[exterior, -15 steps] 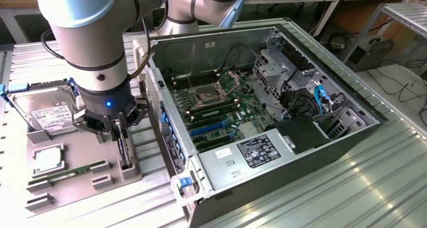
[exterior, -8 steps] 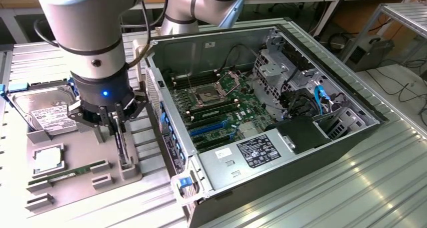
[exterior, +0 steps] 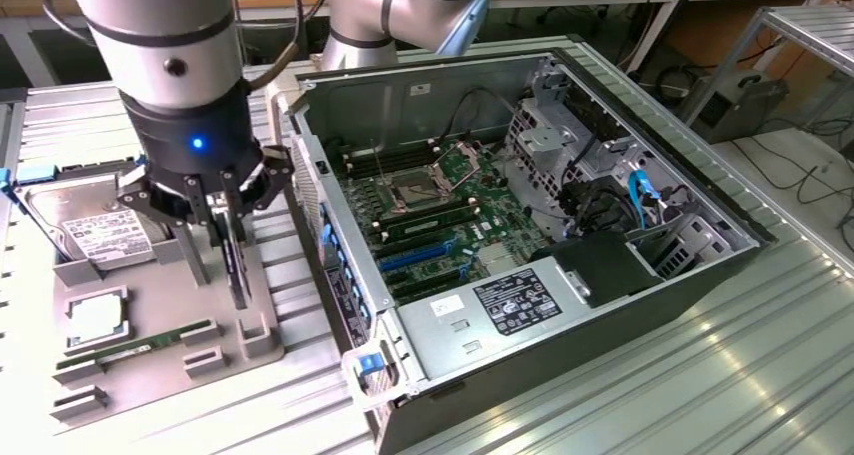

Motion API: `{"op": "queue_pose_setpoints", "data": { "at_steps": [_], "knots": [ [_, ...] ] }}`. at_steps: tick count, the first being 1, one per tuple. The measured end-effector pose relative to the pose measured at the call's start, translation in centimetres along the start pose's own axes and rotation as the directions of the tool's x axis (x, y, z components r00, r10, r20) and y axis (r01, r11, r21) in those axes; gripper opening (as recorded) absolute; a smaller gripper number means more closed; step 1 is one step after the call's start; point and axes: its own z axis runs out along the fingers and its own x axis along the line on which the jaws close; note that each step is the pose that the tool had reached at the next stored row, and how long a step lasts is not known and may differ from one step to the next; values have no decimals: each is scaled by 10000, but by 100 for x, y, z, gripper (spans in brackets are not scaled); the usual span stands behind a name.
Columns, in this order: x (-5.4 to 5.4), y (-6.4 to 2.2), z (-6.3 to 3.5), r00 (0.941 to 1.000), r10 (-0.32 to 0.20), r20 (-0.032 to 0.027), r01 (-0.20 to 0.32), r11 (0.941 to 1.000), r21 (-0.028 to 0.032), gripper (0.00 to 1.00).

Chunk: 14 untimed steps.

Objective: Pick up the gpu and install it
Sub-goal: 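Pick up the gpu and move the gpu toward the slot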

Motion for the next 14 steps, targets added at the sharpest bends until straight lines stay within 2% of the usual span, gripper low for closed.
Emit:
{"op": "queue_pose_setpoints", "data": {
  "at_steps": [10, 14],
  "knots": [
    [4, 18, -462, 10000, -7, -1, 7, 10000, 0, 26],
    [3, 20, -721, 10000, -21, -1, 21, 10000, 1, 26]
  ]
}}
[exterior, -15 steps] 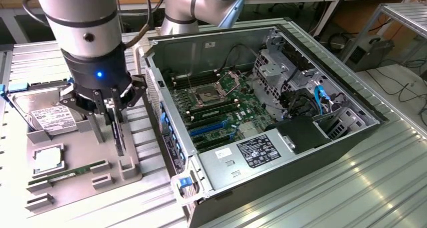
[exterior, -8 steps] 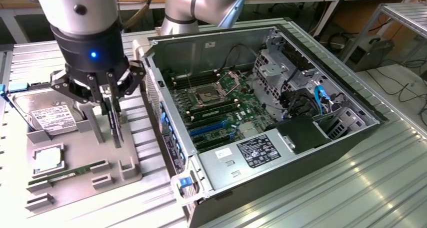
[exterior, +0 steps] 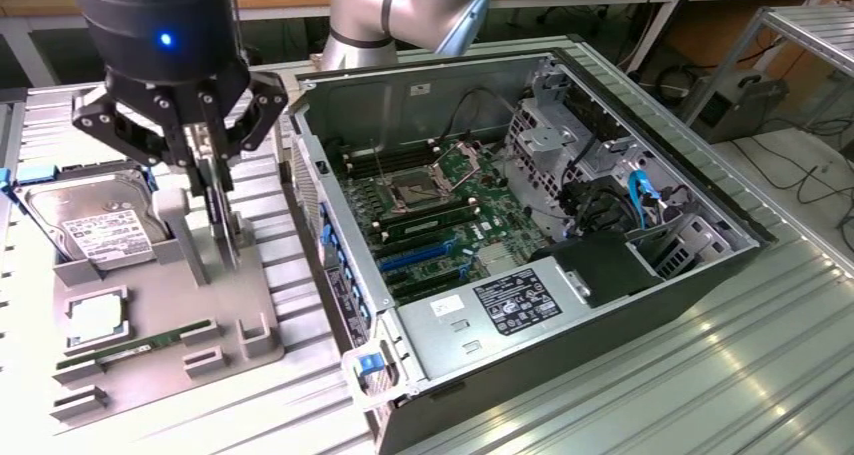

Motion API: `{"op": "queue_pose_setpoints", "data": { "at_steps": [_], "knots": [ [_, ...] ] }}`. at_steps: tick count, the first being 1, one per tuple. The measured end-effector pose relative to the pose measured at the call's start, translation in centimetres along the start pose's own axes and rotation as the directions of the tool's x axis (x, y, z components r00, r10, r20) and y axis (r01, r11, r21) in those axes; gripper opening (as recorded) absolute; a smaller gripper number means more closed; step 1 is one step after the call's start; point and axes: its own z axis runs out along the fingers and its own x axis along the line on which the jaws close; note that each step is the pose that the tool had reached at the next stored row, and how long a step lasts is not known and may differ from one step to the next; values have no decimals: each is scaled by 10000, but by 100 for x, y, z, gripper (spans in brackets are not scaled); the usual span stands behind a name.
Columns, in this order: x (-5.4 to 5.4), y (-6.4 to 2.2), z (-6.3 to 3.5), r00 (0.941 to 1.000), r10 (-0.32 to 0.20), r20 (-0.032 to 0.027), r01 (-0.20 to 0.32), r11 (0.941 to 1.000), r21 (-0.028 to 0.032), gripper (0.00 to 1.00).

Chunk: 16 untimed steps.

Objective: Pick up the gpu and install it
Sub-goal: 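Pick up the gpu and move the gpu toward the slot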

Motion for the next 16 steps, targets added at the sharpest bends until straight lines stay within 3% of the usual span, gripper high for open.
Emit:
{"op": "queue_pose_setpoints", "data": {
  "at_steps": [7, 10, 14, 16],
  "knots": [
    [-83, -43, -350, 10000, -53, -4, 53, 10000, -33, 26],
    [-223, -85, -570, 10000, -64, -21, 63, 9999, -139, 26],
    [-448, -99, -757, 9999, -60, -92, 59, 9999, -151, 26],
    [-541, -101, -800, 9999, -61, -122, 59, 9999, -153, 26]
  ]
}}
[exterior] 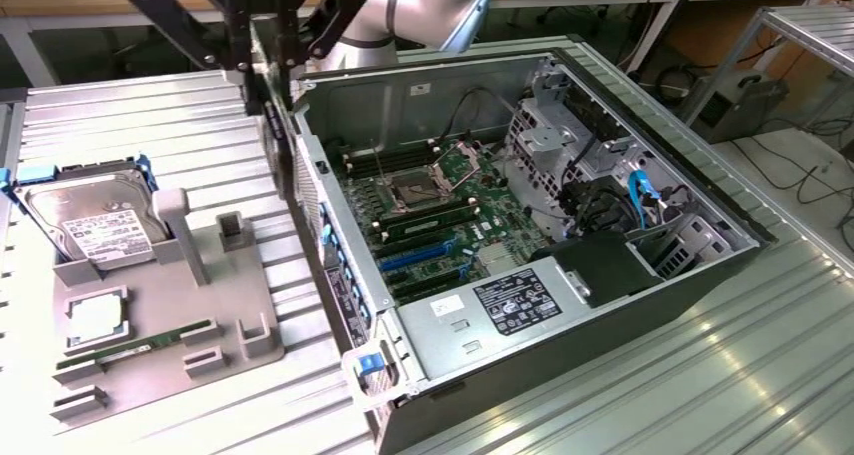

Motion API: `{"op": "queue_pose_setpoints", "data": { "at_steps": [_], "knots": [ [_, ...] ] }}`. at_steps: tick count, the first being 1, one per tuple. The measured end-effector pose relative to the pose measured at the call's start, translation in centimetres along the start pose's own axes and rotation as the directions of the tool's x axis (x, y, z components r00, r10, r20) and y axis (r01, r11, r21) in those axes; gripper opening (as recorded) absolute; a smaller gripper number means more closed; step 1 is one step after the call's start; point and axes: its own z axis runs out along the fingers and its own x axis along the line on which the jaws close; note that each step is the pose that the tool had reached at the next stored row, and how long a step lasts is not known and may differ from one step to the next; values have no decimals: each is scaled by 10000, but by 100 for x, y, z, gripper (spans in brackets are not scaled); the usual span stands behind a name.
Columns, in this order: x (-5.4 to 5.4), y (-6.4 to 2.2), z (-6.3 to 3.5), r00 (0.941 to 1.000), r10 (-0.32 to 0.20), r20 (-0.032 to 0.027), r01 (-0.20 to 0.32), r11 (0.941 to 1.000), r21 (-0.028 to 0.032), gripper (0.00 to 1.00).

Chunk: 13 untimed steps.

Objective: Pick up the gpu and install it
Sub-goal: 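Pick up the gpu and move the gpu toward the slot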

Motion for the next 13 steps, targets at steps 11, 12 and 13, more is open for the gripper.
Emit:
{"op": "queue_pose_setpoints", "data": {
  "at_steps": [11, 12, 13],
  "knots": [
    [-560, -1, -12, 10000, 4, -67, -4, 10000, -1, 26],
    [-634, -2, 7, 10000, 5, -73, -5, 10000, -2, 26],
    [-712, -3, 30, 10000, 5, -77, -5, 10000, -3, 26]
  ]
}}
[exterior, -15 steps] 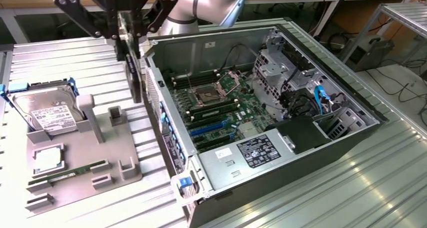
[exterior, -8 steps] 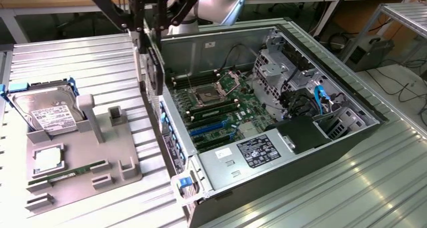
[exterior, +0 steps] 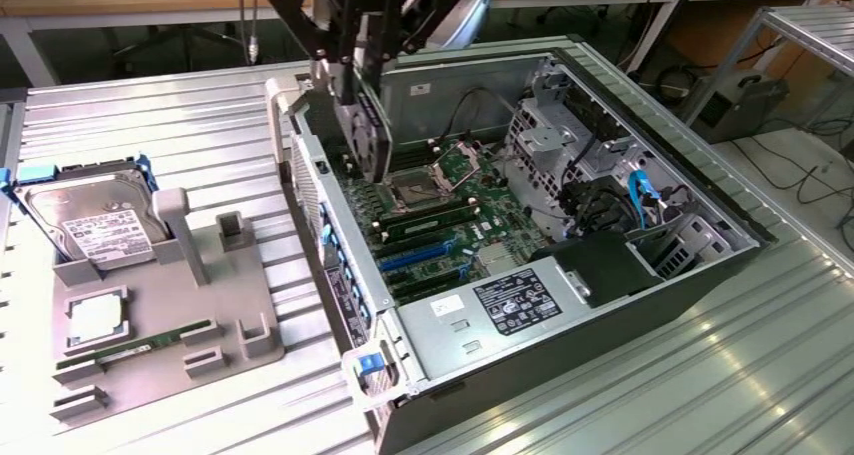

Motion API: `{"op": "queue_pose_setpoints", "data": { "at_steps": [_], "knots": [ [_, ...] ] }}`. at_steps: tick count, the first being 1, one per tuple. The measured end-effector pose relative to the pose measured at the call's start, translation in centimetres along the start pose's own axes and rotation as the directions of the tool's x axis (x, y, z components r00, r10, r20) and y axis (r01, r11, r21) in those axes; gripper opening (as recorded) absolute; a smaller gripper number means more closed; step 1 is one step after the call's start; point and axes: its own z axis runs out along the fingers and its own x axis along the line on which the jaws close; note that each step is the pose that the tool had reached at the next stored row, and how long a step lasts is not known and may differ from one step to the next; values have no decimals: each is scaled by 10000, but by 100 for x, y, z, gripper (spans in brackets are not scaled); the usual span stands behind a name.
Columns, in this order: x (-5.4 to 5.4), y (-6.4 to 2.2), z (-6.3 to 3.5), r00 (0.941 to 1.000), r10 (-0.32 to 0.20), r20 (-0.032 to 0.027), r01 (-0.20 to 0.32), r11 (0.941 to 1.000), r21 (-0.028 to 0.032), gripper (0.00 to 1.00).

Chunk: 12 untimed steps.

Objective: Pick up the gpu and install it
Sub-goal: 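Pick up the gpu and move the gpu toward the slot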

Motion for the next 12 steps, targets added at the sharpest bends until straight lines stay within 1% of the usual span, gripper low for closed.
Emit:
{"op": "queue_pose_setpoints", "data": {
  "at_steps": [1, 5, 7, 9, 12],
  "knots": [
    [-45, -1, 12, 10000, 0, -2, 0, 10000, 1, 26],
    [-338, -6, 99, 10000, 2, -17, -2, 10000, 2, 26],
    [-419, -8, 127, 10000, 2, -20, -2, 10000, 1, 26],
    [-556, -11, 173, 10000, 1, -26, -1, 10000, 3, 26],
    [-695, -13, 225, 10000, 1, -28, -1, 10000, 10, 26]
  ]
}}
